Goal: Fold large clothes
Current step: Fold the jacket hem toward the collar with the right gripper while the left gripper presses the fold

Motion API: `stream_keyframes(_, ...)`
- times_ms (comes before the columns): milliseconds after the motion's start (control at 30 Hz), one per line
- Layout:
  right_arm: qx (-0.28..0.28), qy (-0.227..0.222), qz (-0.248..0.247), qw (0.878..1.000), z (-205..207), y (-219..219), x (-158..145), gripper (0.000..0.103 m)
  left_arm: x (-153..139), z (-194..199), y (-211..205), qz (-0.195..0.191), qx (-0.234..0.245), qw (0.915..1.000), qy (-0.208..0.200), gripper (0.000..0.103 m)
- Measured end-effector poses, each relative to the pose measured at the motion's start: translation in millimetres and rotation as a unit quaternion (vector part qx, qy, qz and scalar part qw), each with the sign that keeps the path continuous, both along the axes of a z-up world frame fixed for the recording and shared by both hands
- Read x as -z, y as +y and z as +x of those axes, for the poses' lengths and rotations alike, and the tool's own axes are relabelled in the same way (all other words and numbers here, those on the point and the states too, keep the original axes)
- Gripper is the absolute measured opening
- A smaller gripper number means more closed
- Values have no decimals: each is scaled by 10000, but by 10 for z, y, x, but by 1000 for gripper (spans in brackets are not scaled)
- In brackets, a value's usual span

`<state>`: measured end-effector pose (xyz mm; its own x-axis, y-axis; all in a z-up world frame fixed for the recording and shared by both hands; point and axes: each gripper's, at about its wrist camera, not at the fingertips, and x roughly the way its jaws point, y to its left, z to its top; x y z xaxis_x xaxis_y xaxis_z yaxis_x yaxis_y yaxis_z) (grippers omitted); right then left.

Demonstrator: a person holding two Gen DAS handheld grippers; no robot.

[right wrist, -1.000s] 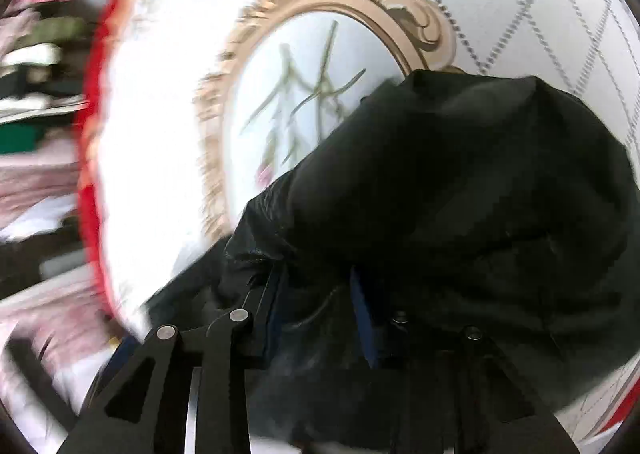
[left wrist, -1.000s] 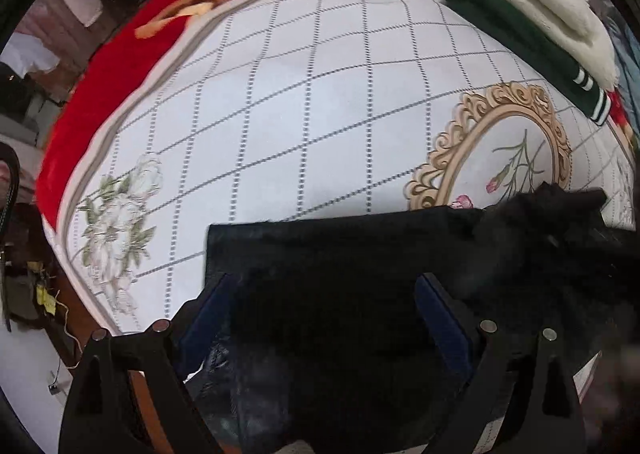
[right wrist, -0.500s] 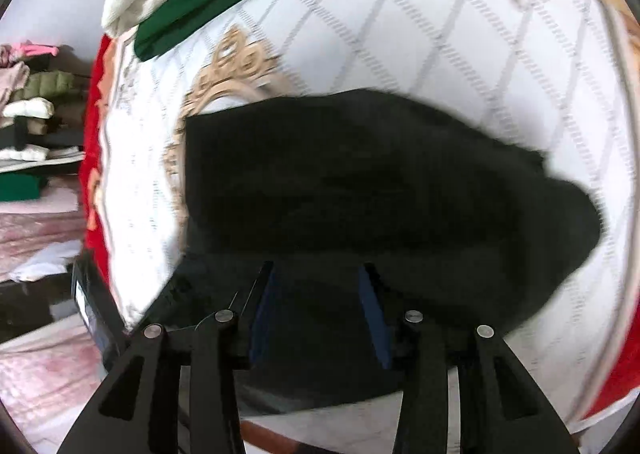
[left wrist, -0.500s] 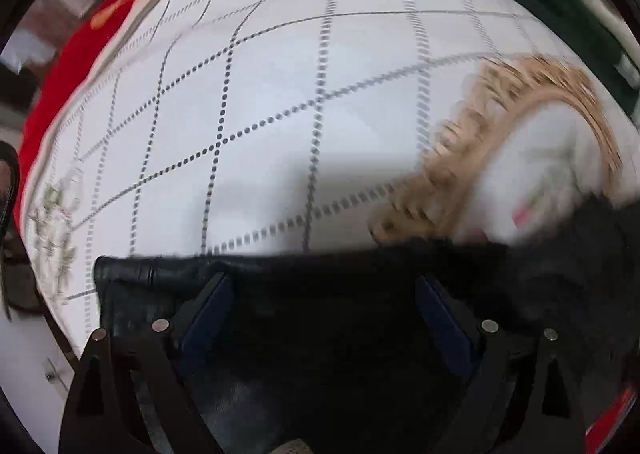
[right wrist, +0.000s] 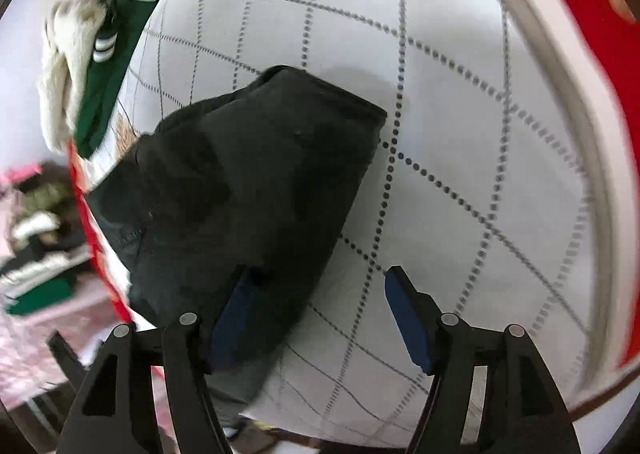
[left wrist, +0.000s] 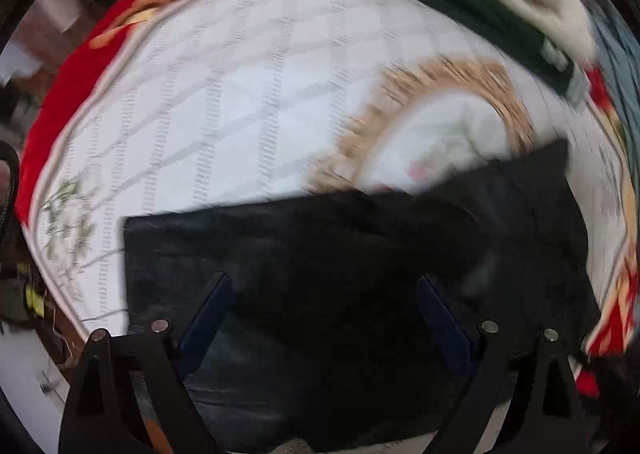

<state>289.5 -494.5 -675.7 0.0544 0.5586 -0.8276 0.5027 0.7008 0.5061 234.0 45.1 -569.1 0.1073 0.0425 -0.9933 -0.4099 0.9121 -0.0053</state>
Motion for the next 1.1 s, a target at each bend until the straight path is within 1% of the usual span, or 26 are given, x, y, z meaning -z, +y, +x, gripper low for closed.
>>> stream_keyframes(33,86,-141,198,9997,20,-37,64,71,114,33,-137,40,166,9998,91,95)
stream_keyframes(100,205,-390,332,9985,91,-39,151,71,308,113,-296,153,304,9992,230,95)
stream_keyframes(167,404,-857,492,9943,199,-20,233,71,464,135,-338,232,337,9988,281,97)
stream_keyframes(233,524,-1106,629,9905,312,74,266,53,518,151,-295,262,317,9988,249,103)
stream_keyframes(267,501,-1035,545,9919,346,65,271,33,515,153,-269,240,345,9990,183,103)
stream_keyframes(300,521,-1066,627,9909,355,47,259,25,519,160,-250,232,374,9989,171,103)
stream_keyframes(400,870,-1181,1028,9838,220,-103,74,17,553,234,-236,246,517,9982,171,103)
stream_keyframes(433,937,-1217,1065,9824,150,-110,-6,16,554,274,-273,200,658,9975,144,103)
stream_keyframes(467,959,-1304,980,9819,29,-149,-199,16,556,315,-295,154,745,9970,141,103)
stream_keyframes(533,966,-1408,859,9816,-114,-161,-363,16,553,392,-425,150,1039,9944,139,103)
stream_keyframes(600,994,-1362,920,9814,-275,-271,-294,18,535,434,-533,268,1260,9915,184,103)
stream_keyframes(633,1078,-1271,1022,9807,-349,-351,-199,22,514,440,-550,297,1284,9911,206,103)
stream_keyframes(667,1228,-1065,1265,9786,-418,-424,-2,27,501,452,-561,297,1283,9911,207,103)
stream_keyframes(700,1282,-953,1402,9772,-426,-433,133,35,451,414,-554,265,1278,9913,186,103)
stream_keyframes(733,1300,-880,1494,9762,-438,-457,253,40,438,401,-554,237,1290,9912,174,103)
stream_keyframes(767,1280,-854,1659,9741,-435,-469,400,50,432,368,-537,238,1303,9910,181,103)
stream_keyframes(800,1299,-906,1878,9694,-388,-425,513,52,446,303,-518,227,1307,9910,195,103)
stream_keyframes(833,1339,-1007,2195,9611,-344,-394,604,52,466,291,-580,180,1277,9914,204,103)
stream_keyframes(867,1323,-1050,2329,9577,-302,-360,639,57,458,258,-612,138,1247,9919,211,103)
stream_keyframes(900,1262,-1135,2463,9542,-222,-290,658,66,497,269,-594,85,1216,9923,220,103)
stream_keyframes(933,1201,-1212,2497,9532,-161,-230,651,72,519,294,-526,62,1207,9924,218,103)
stream_keyframes(967,1094,-1338,2502,9526,-91,-154,611,86,531,281,-519,58,1217,9923,208,103)
stream_keyframes(1000,990,-1428,2458,9536,-8,-64,550,93,534,278,-520,81,1238,9921,191,103)
stream_keyframes(1033,902,-1464,2390,9557,56,7,521,93,521,271,-532,156,1259,9918,128,103)
stream_keyframes(1067,813,-1513,2307,9577,122,71,486,89,572,259,-503,219,1277,9915,82,103)
stream_keyframes(1100,814,-1505,2236,9596,150,92,476,68,574,282,-505,267,1279,9914,56,103)
